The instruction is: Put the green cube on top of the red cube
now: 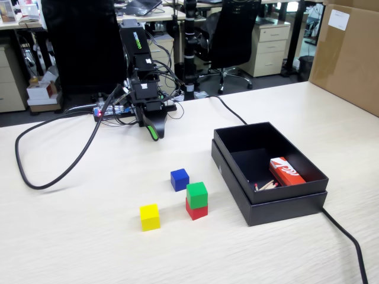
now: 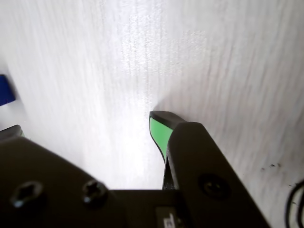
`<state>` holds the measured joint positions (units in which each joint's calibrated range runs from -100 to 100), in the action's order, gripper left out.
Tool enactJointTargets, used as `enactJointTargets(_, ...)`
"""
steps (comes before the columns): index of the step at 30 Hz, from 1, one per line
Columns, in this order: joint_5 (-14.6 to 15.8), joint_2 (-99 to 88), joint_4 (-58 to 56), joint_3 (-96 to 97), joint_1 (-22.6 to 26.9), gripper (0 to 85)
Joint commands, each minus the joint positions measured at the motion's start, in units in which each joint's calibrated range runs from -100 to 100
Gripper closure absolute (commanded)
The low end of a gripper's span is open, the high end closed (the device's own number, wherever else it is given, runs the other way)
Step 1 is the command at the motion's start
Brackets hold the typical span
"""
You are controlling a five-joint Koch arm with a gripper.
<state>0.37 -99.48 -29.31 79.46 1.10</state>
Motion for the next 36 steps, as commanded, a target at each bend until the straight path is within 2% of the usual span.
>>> enactJointTargets(1,0.2,-0.52,7.32,3.95,0.0,33.3)
enactJointTargets(7,-0.05,-0.52,14.49,11.29,-0.1,33.0)
enactJointTargets(16,-0.1,-0.52,14.66,12.29,-0.34,35.8)
enactJointTargets(36,0.15,-0.52,14.66,12.11,-0.59,35.8)
